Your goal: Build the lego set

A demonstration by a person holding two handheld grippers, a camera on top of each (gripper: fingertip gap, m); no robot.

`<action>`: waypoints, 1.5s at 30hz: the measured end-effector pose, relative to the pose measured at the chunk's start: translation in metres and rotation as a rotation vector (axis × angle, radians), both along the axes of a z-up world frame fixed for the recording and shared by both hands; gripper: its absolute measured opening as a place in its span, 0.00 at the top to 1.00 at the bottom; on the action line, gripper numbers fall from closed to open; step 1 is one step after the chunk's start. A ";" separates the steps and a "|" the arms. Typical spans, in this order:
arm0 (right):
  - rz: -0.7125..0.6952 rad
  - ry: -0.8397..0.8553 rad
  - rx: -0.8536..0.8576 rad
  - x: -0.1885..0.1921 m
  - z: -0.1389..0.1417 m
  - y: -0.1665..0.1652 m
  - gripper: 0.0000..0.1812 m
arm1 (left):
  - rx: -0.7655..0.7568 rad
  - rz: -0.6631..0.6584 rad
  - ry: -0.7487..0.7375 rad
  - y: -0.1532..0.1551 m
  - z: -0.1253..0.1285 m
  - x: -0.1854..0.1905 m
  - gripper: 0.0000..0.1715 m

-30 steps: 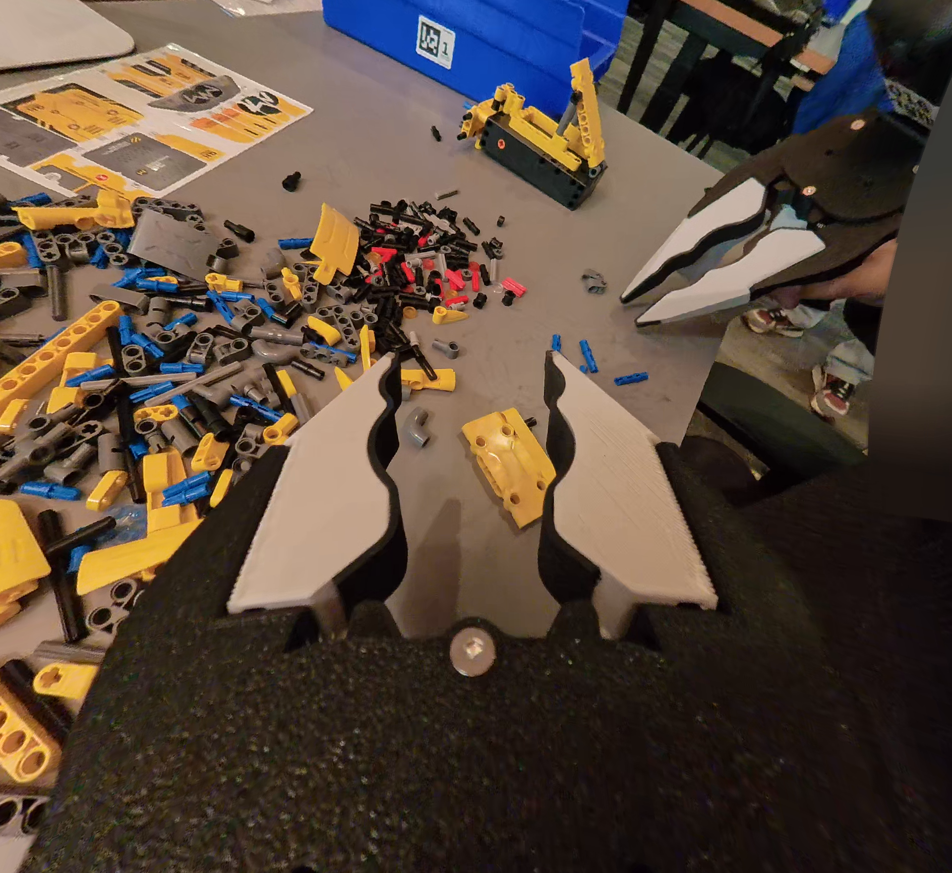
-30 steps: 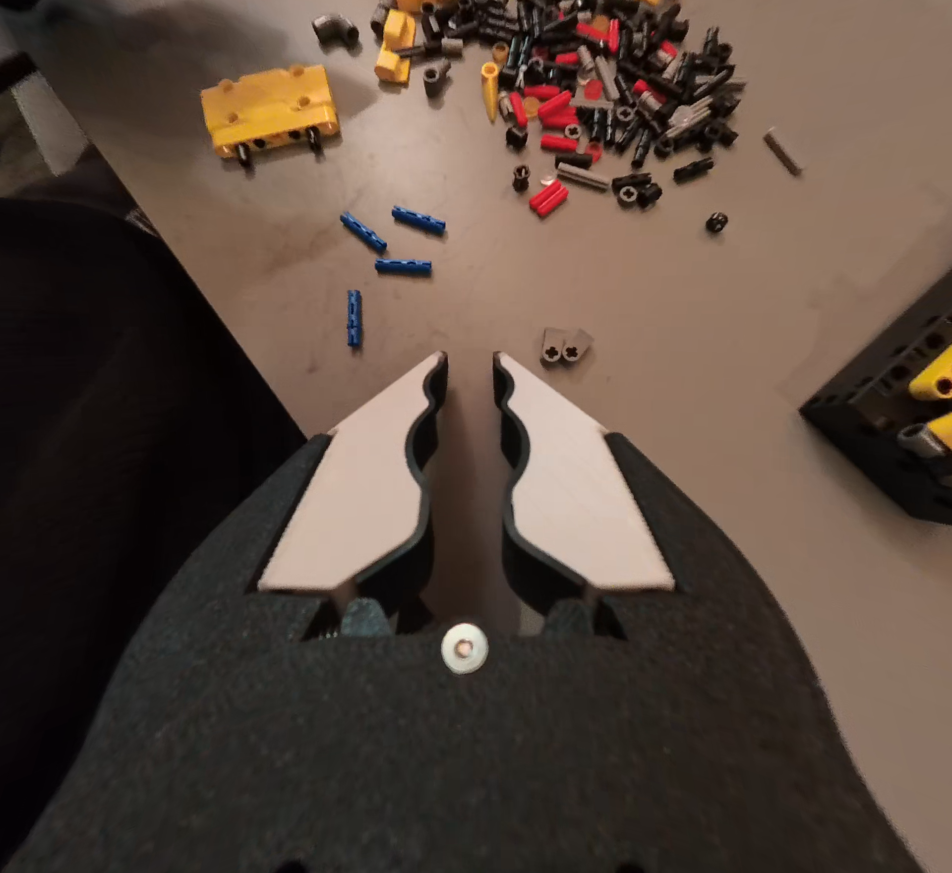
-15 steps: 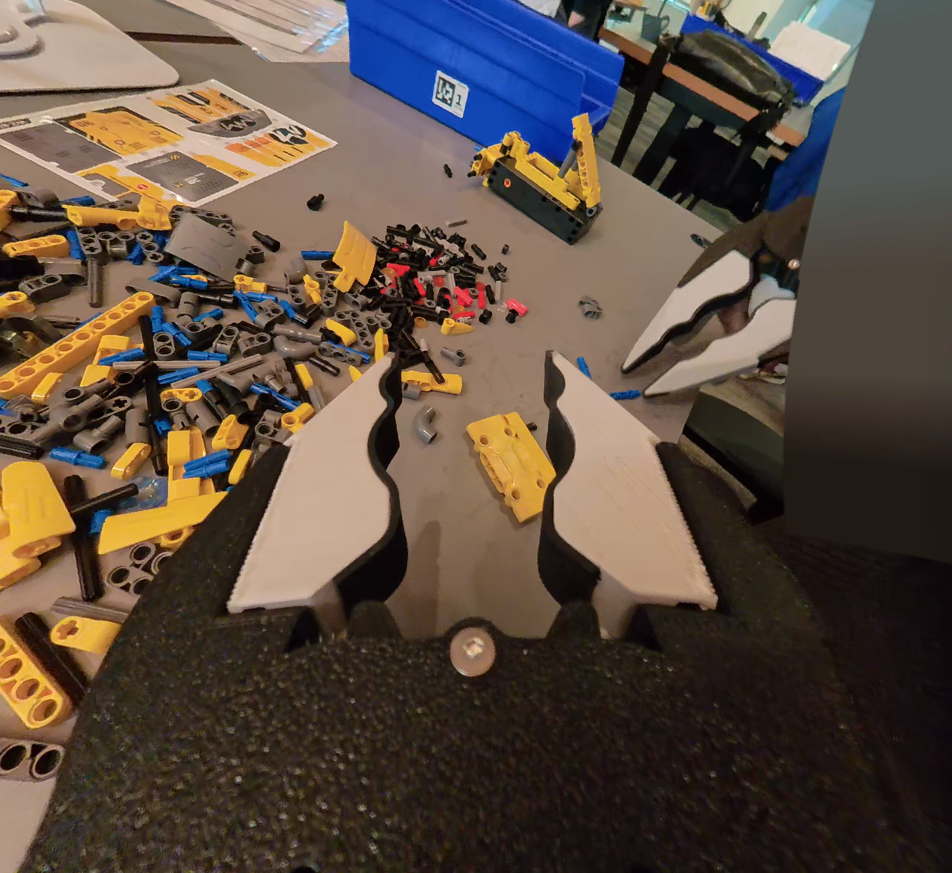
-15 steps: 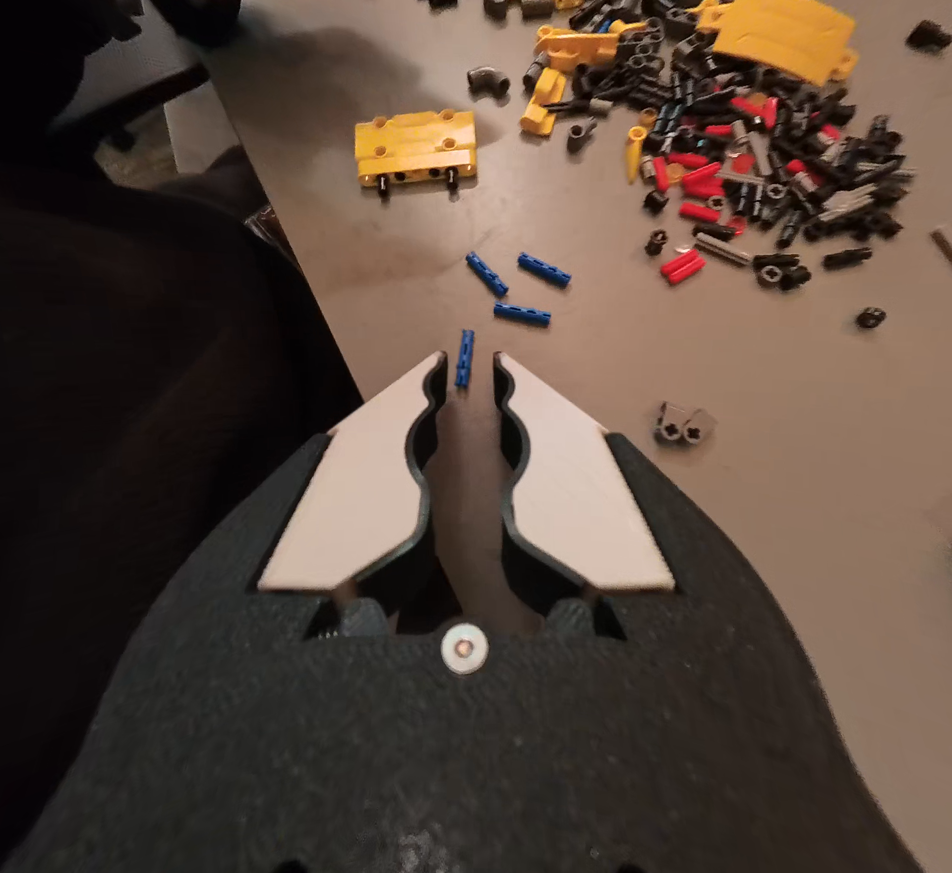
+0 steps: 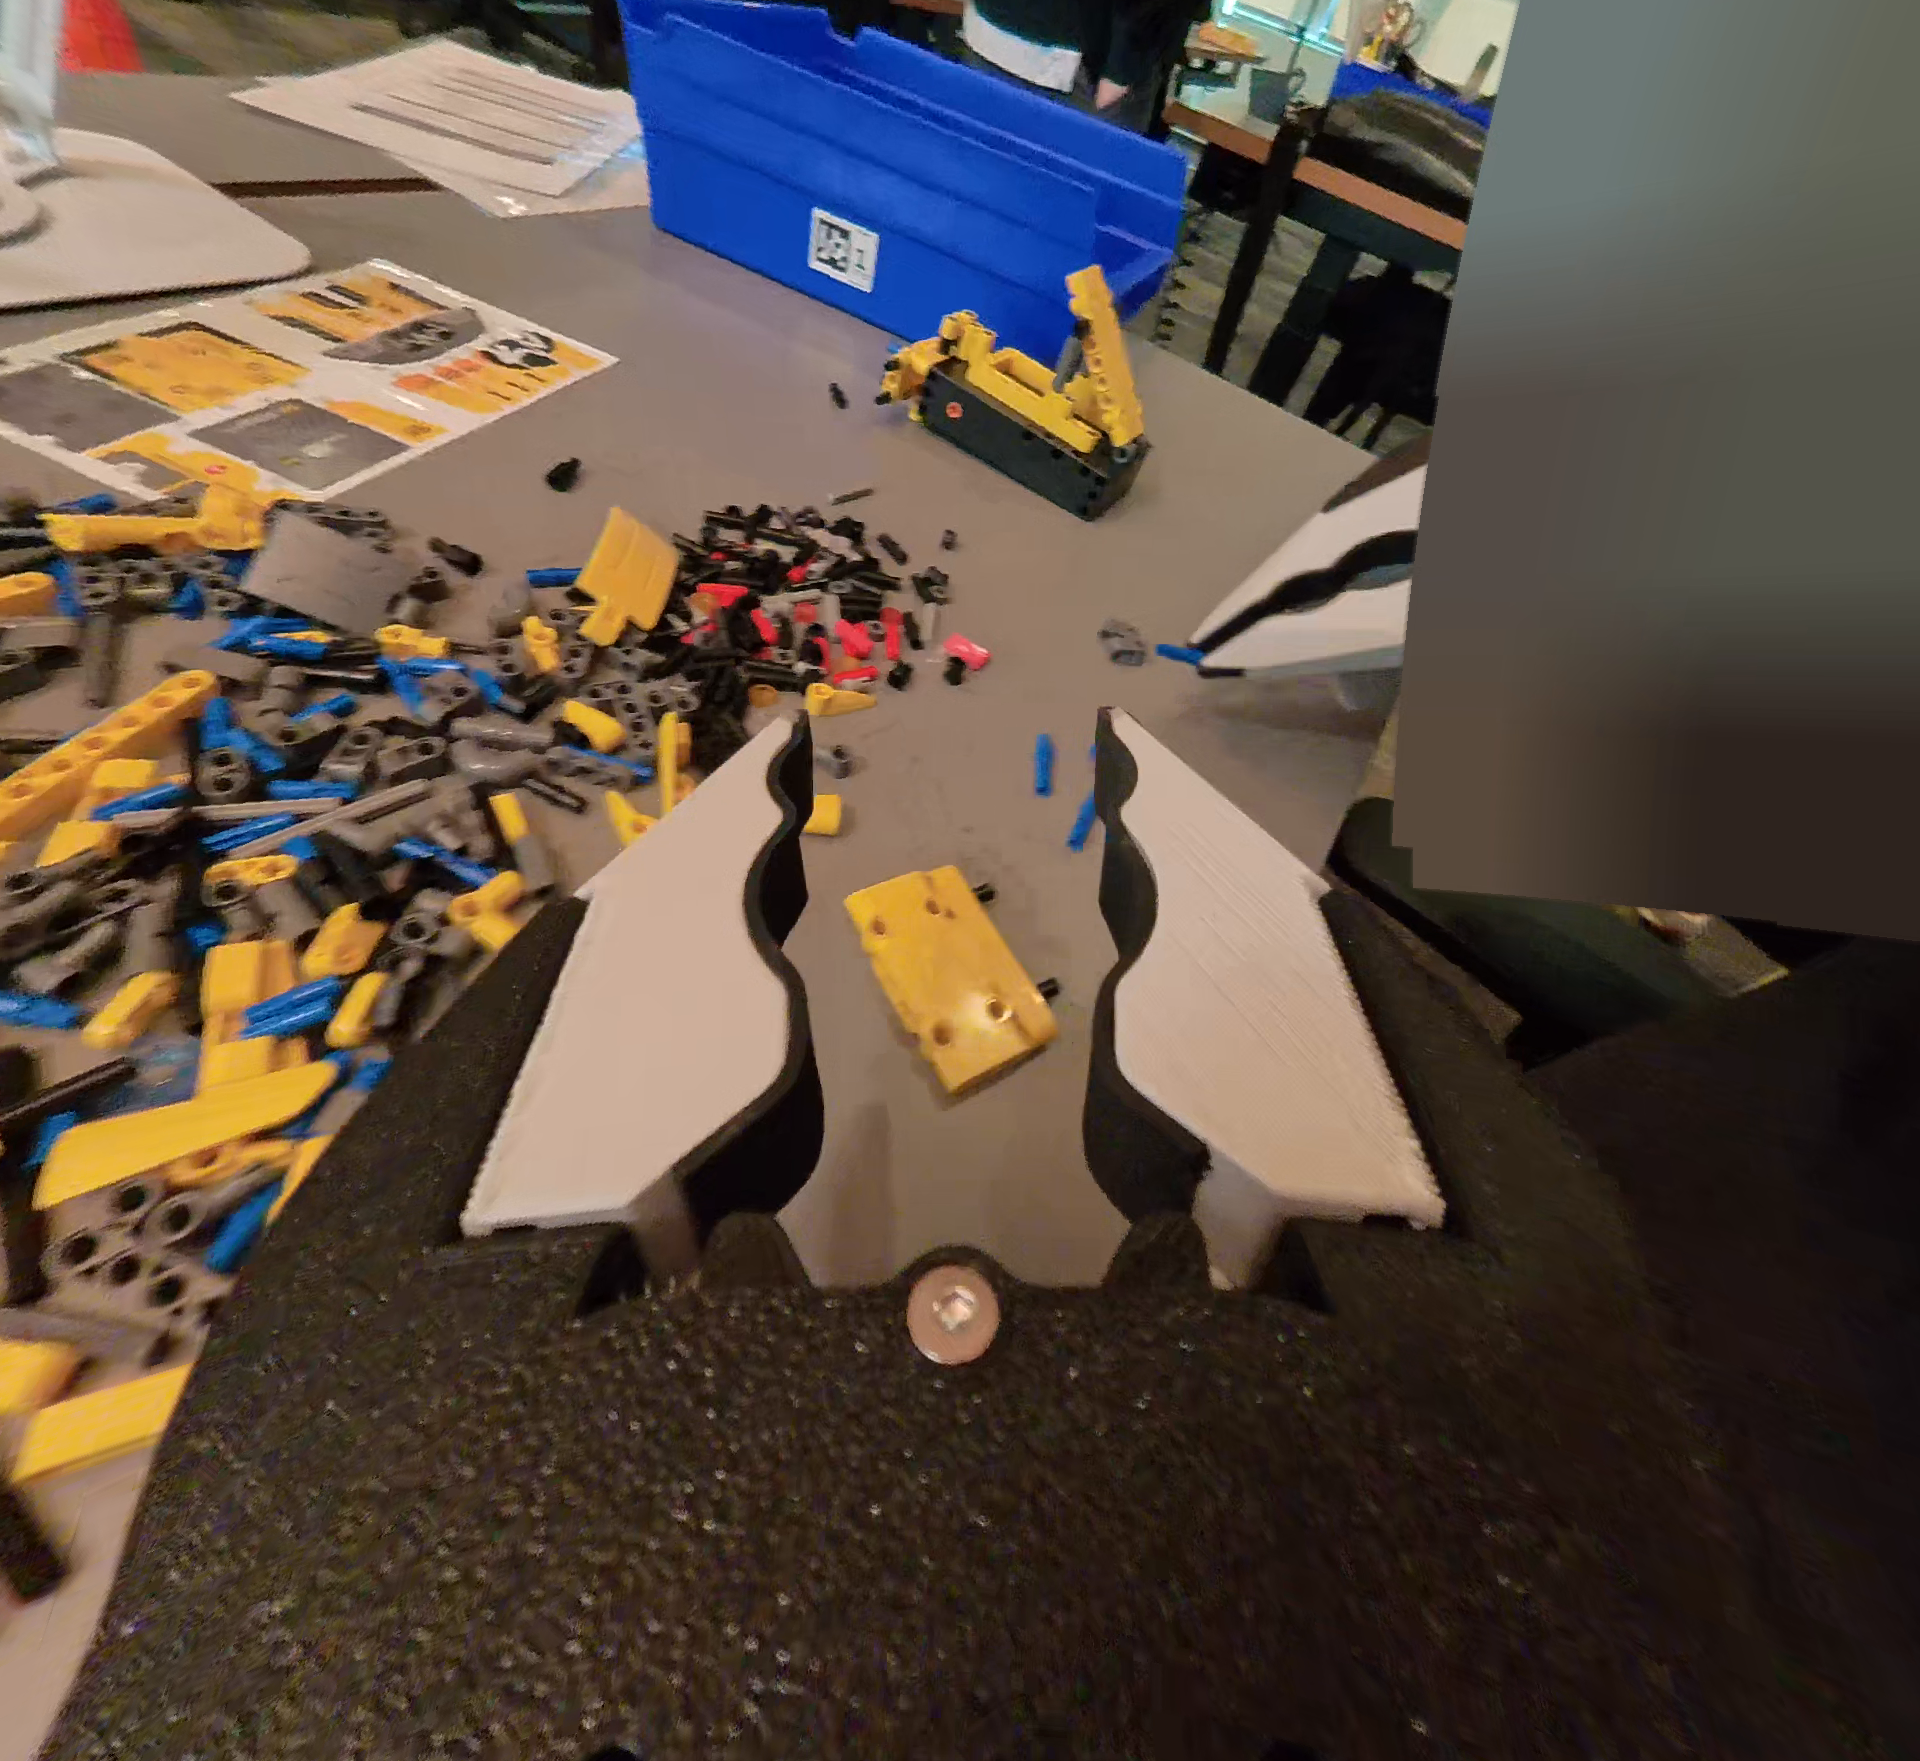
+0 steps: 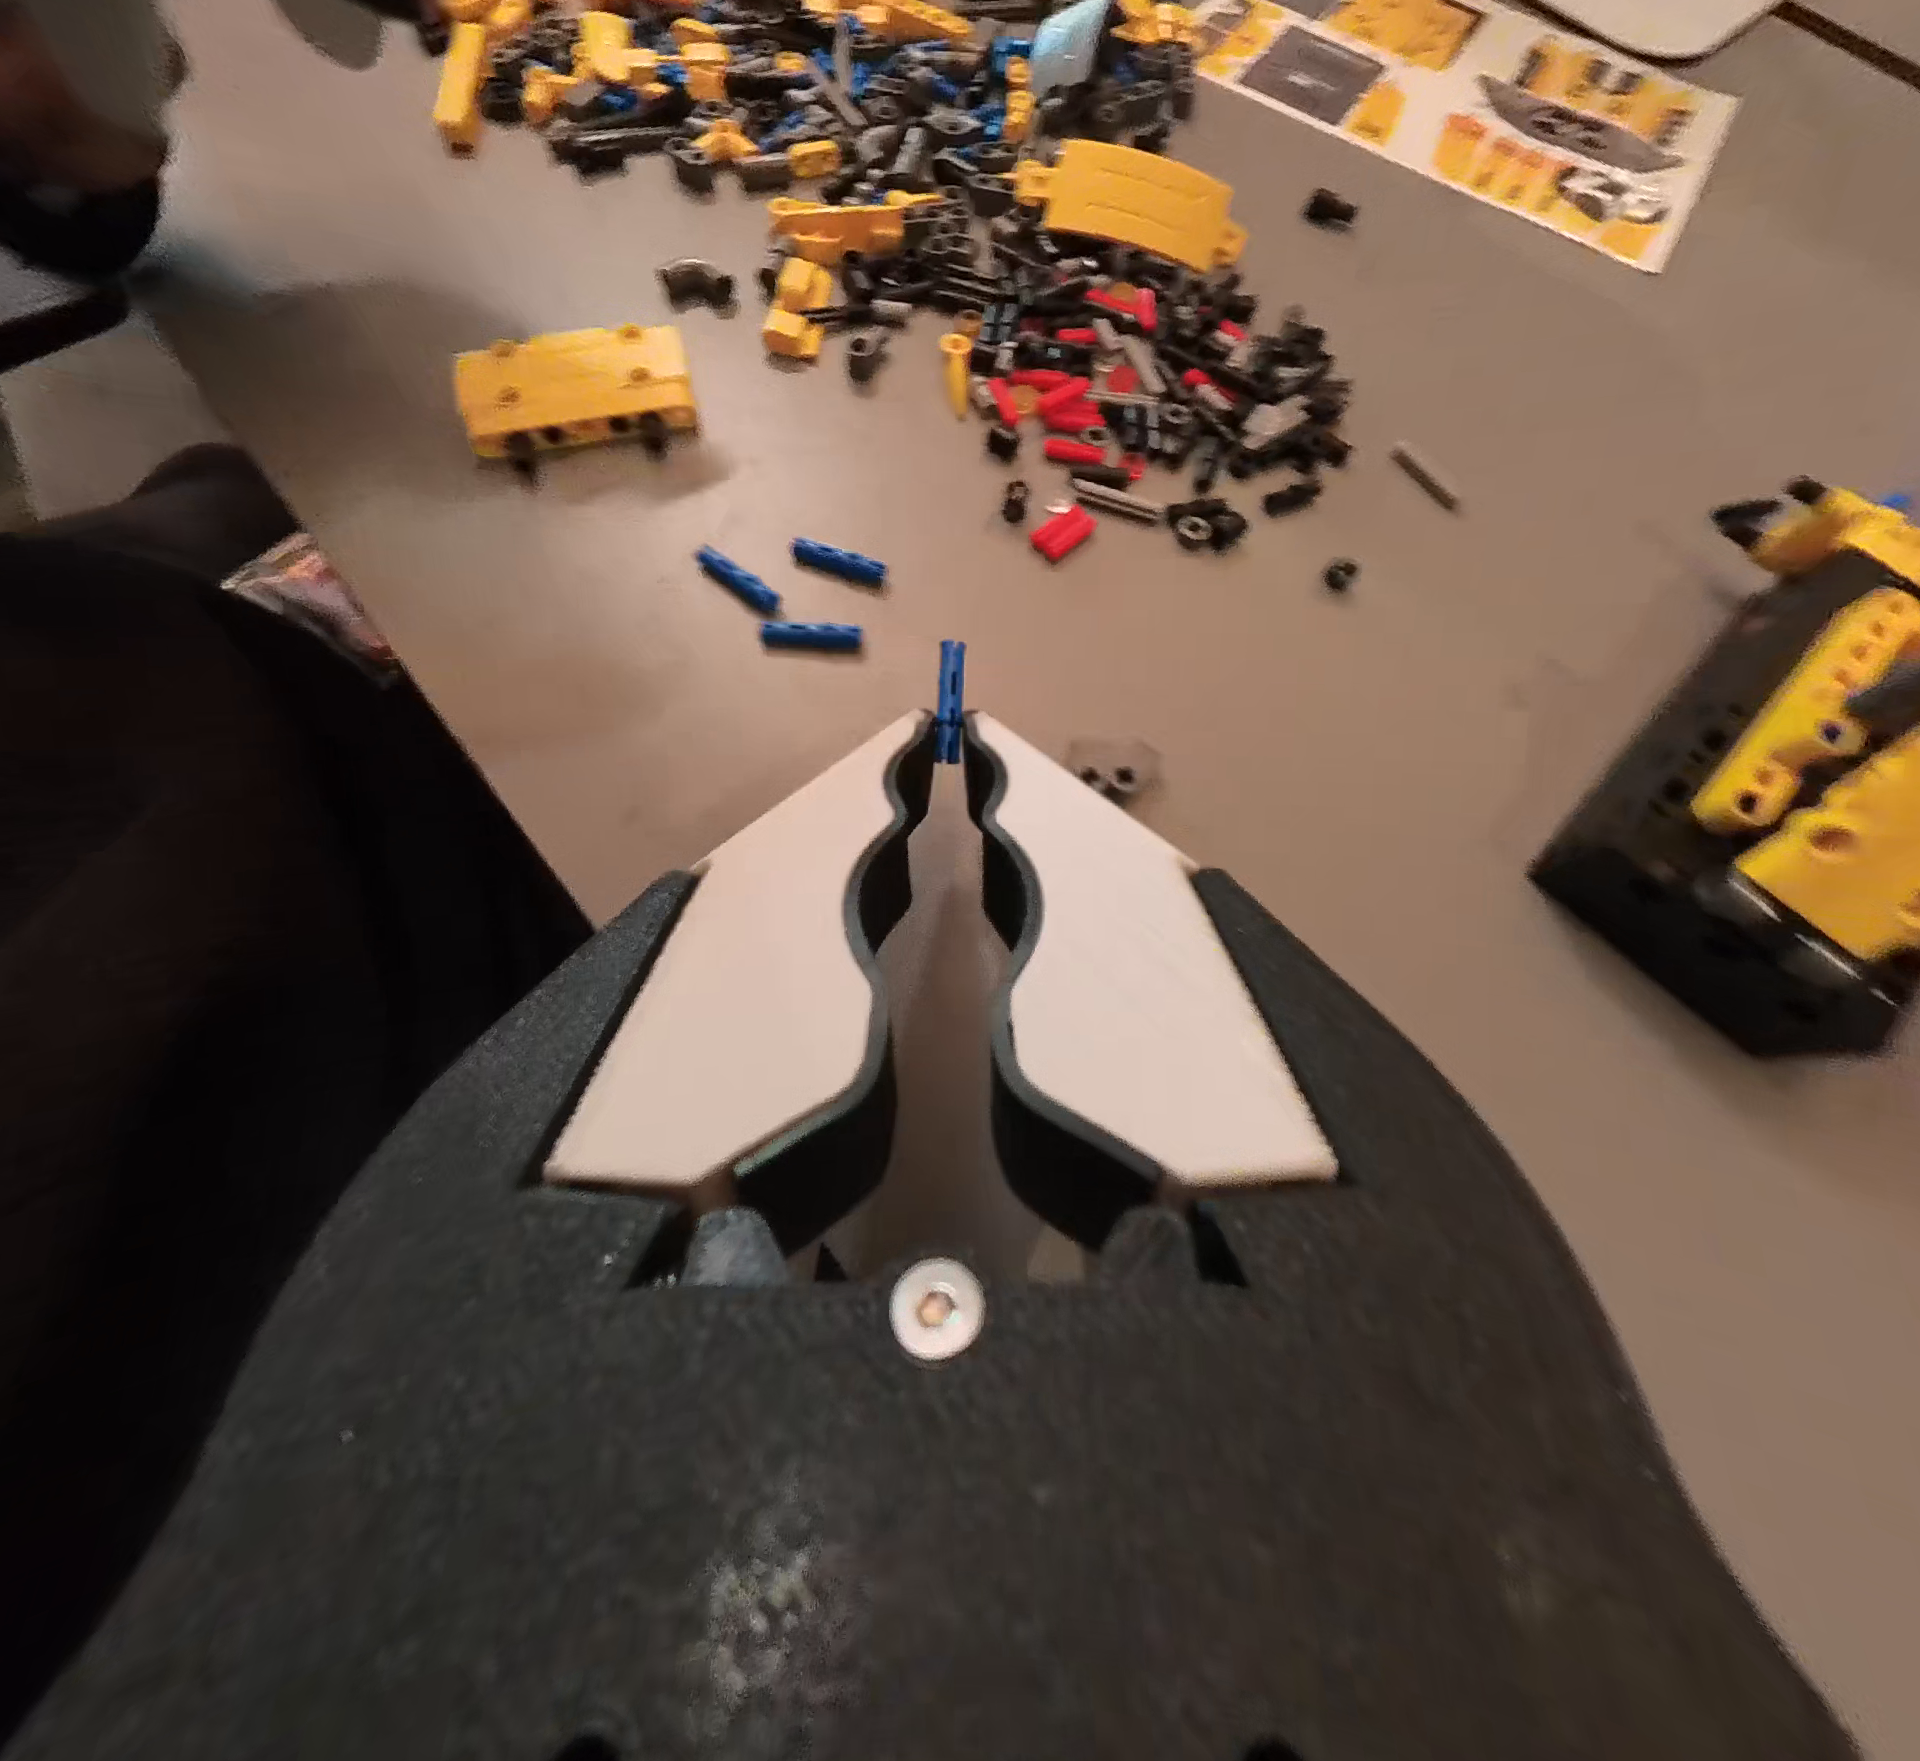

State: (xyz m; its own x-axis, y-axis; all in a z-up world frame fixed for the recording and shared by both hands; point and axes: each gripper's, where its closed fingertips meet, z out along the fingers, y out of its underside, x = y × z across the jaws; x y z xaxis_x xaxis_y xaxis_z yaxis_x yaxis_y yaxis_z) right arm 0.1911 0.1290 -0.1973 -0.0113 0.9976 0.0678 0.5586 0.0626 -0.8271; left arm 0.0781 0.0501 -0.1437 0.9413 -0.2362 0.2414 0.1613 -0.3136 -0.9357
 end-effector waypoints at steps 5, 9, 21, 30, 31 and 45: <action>-0.121 0.061 0.031 0.015 0.007 0.030 0.97 | -0.103 -0.048 0.014 0.014 -0.010 0.033 0.77; -0.119 0.143 -0.035 0.012 0.010 0.031 0.97 | -0.153 -0.122 0.122 0.026 -0.022 0.071 0.85; 0.119 0.412 0.108 -0.002 0.048 -0.022 0.97 | -0.203 -0.189 -0.220 0.053 -0.013 0.109 0.86; 0.168 0.456 0.149 0.004 0.046 -0.031 0.97 | -0.194 -0.225 -0.270 0.052 -0.007 0.118 0.95; 0.166 0.462 0.151 0.004 0.046 -0.031 0.97 | -0.192 -0.223 -0.268 0.053 -0.006 0.119 0.96; 0.121 0.513 0.068 0.007 0.052 -0.022 0.93 | -0.170 -0.216 -0.407 0.061 0.005 0.116 0.98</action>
State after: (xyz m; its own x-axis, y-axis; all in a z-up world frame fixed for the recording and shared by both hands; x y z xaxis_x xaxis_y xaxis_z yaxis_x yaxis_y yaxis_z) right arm 0.1978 0.1072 -0.1456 -0.0743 0.9845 0.1591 0.0684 0.1642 -0.9841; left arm 0.1939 0.1110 -0.1392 0.6964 -0.3406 0.6316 0.4180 -0.5229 -0.7429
